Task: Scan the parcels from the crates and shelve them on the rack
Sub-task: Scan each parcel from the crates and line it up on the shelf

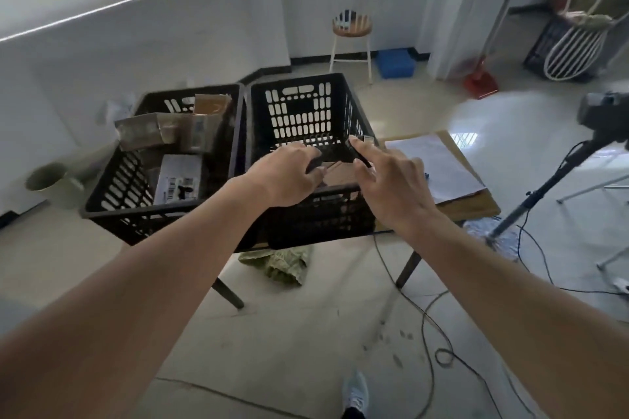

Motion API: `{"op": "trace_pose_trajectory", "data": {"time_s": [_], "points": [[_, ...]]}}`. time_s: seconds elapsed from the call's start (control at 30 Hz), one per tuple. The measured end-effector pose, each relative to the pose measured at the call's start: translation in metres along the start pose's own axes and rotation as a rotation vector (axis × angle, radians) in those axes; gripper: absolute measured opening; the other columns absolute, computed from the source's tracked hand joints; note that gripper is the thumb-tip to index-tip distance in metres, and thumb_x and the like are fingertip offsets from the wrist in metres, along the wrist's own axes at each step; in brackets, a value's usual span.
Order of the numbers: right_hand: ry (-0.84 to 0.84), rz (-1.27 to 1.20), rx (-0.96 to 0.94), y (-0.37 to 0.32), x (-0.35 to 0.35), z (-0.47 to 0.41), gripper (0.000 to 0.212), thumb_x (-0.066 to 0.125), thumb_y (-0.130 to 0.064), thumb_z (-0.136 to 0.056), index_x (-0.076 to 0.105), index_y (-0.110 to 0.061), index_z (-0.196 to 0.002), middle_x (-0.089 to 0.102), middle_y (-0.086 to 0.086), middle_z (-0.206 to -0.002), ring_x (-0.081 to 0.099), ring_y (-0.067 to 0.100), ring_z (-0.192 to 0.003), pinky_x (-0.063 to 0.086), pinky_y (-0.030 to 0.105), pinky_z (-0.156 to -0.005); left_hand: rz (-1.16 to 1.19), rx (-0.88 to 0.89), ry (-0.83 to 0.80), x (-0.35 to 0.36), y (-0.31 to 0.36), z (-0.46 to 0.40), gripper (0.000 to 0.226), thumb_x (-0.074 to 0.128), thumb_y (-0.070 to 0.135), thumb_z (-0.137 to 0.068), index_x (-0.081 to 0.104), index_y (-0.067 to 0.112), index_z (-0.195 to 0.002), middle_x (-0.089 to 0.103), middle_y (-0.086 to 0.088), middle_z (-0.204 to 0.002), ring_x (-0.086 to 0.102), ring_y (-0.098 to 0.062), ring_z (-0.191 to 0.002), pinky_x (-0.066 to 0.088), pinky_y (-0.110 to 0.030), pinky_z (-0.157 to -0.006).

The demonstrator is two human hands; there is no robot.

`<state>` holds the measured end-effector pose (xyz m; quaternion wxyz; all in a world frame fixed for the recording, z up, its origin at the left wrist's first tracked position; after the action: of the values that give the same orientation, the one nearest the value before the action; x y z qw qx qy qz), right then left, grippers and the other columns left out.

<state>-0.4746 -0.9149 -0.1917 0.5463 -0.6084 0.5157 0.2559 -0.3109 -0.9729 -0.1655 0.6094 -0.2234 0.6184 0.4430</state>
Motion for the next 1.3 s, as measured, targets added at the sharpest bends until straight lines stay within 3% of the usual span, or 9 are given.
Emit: {"op": "trace_pose_trajectory", "data": {"time_s": [0.13,0.4,0.6,0.67,0.8,0.9,1.07,1.2,1.3], "points": [[-0.033,-0.009,0.017,0.035,0.016,-0.039,0.053,0.032,-0.054,-0.106,0.029,-0.050,-0.159,0.068,0.010,-0.109,0.061,0.037,-0.101,0.053,0.053,-0.088,0.038,-0.023,-0.046,0.023,0.003,-0.057,0.055,0.050,0.043,-0.110,0.044,0.020,-0.160,0.047,-0.003,-0.159,0.045,-0.024,-0.146,0.038,-0.044,-0.121],[-0.080,0.000,0.020,0.066,0.056,-0.098,0.058,0.021,-0.059,-0.103,0.026,-0.051,-0.160,0.068,0.007,-0.109,0.060,0.033,-0.096,0.053,0.049,-0.084,0.091,-0.012,-0.172,0.069,-0.012,-0.141,0.043,0.046,0.018,-0.111,0.055,0.024,-0.152,0.051,-0.001,-0.153,0.052,-0.024,-0.138,0.044,-0.042,-0.116],[-0.076,0.035,0.069,0.078,0.080,-0.130,0.053,0.036,-0.051,-0.109,0.029,-0.049,-0.161,0.066,0.010,-0.118,0.057,0.032,-0.097,0.054,0.048,-0.086,0.144,0.040,-0.293,0.112,-0.025,-0.189,0.073,0.055,-0.008,-0.097,0.050,0.034,-0.157,0.039,0.002,-0.164,0.044,-0.021,-0.147,0.043,-0.028,-0.110],[-0.079,0.065,0.076,0.077,0.086,-0.138,0.051,0.038,-0.050,-0.110,0.031,-0.049,-0.161,0.066,0.011,-0.122,0.056,0.033,-0.096,0.054,0.049,-0.086,0.096,0.088,-0.357,0.130,-0.030,-0.204,0.086,0.061,-0.013,-0.090,0.045,0.033,-0.160,0.032,0.000,-0.168,0.039,-0.025,-0.151,0.042,-0.030,-0.113],[-0.104,0.114,0.083,0.073,0.101,-0.151,0.051,0.039,-0.048,-0.111,0.030,-0.051,-0.161,0.065,0.011,-0.122,0.055,0.032,-0.098,0.055,0.051,-0.087,-0.082,0.241,-0.502,0.178,-0.032,-0.227,0.094,0.076,0.002,-0.086,0.033,0.029,-0.165,0.024,-0.007,-0.172,0.031,-0.035,-0.155,0.042,-0.049,-0.120],[-0.120,0.115,0.108,0.074,0.109,-0.157,0.051,0.041,-0.048,-0.111,0.031,-0.050,-0.161,0.064,0.012,-0.126,0.055,0.033,-0.102,0.056,0.049,-0.087,-0.111,0.260,-0.561,0.206,-0.046,-0.236,0.113,0.088,0.015,-0.080,0.020,0.051,-0.164,0.013,0.004,-0.175,0.019,-0.044,-0.158,0.036,-0.065,-0.120],[-0.126,0.130,0.127,0.075,0.120,-0.164,0.051,0.041,-0.047,-0.111,0.033,-0.049,-0.161,0.064,0.011,-0.125,0.055,0.032,-0.101,0.054,0.045,-0.087,-0.116,0.291,-0.501,0.198,-0.054,-0.248,0.115,0.091,0.021,-0.075,0.022,0.043,-0.164,0.023,-0.005,-0.164,0.029,-0.038,-0.150,0.048,-0.056,-0.111],[-0.118,0.139,0.129,0.070,0.123,-0.176,0.052,0.038,-0.050,-0.111,0.031,-0.049,-0.162,0.065,0.009,-0.121,0.056,0.029,-0.098,0.050,0.038,-0.084,0.074,0.068,-0.530,0.185,-0.082,-0.254,0.110,0.089,0.042,-0.079,0.023,0.037,-0.166,0.031,-0.008,-0.148,0.047,-0.032,-0.130,0.049,-0.047,-0.111],[-0.104,0.119,0.130,0.061,0.120,-0.185,0.052,0.039,-0.049,-0.110,0.031,-0.049,-0.161,0.065,0.009,-0.121,0.055,0.029,-0.097,0.050,0.039,-0.082,0.296,-0.111,-0.624,0.175,-0.103,-0.251,0.101,0.080,0.057,-0.087,0.021,0.040,-0.167,0.030,-0.009,-0.155,0.048,-0.032,-0.133,0.042,-0.047,-0.118]]}}
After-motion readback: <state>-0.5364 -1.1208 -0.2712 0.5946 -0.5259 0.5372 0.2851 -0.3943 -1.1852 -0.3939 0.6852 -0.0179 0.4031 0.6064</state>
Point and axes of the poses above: each hand's wrist, its own z-axis away from the middle knuckle, its own x-axis out of the palm, y = z × x, the point moved 9 cm from there along -z, towards the middle knuckle
